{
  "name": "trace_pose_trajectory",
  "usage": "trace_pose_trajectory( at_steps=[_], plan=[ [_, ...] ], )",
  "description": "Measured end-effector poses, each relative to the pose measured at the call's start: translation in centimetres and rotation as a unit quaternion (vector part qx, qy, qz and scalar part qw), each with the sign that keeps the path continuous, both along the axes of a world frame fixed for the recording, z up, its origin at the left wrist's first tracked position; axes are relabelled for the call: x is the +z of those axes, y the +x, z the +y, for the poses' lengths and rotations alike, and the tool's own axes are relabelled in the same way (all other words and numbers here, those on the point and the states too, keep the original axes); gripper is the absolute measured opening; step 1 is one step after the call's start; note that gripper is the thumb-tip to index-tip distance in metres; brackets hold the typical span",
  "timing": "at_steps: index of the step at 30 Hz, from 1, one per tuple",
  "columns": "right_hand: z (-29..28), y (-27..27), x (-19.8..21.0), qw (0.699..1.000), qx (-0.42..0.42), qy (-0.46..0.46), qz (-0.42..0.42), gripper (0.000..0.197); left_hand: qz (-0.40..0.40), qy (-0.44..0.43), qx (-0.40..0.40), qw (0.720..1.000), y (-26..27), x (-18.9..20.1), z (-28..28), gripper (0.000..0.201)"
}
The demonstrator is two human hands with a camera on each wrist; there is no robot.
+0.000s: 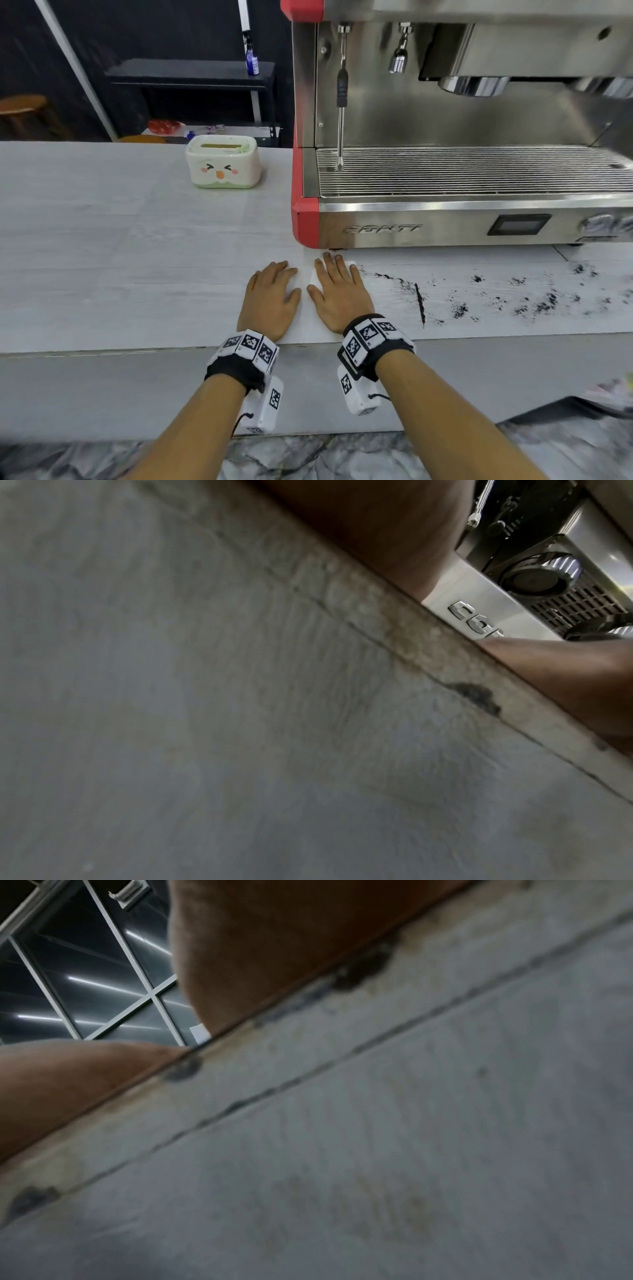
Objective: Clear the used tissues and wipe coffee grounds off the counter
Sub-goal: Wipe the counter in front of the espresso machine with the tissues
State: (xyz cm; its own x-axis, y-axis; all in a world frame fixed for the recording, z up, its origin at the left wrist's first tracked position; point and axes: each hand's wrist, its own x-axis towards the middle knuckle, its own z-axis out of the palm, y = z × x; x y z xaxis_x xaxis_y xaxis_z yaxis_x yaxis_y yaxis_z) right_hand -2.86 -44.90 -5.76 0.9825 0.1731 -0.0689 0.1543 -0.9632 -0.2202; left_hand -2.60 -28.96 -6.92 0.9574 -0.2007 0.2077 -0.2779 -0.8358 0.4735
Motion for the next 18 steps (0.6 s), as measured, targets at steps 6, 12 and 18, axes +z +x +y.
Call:
trace_pose_trajectory(
  at_steps=[6,12,18],
  plan=[
    [-1.6,0.8,-0.2,0.999,-0.043,-0.009,-0.004,0.062,-0.002,-0.007,-0.003,1.0,-0.1,0.2,0.1,0.051],
    [-4.6,0.8,-0.1,0.996,-0.084,-0.018,0.006,0.062,0.002,-0.01,0.004,1.0,-0.2,0.3,0.0,0.043],
    [-7.8,0.3,-0.1,0.991,-0.126,-0.039,0.02,0.062,0.002,-0.011,0.001,1.0,-0.2,0.1,0.1,0.043]
  ],
)
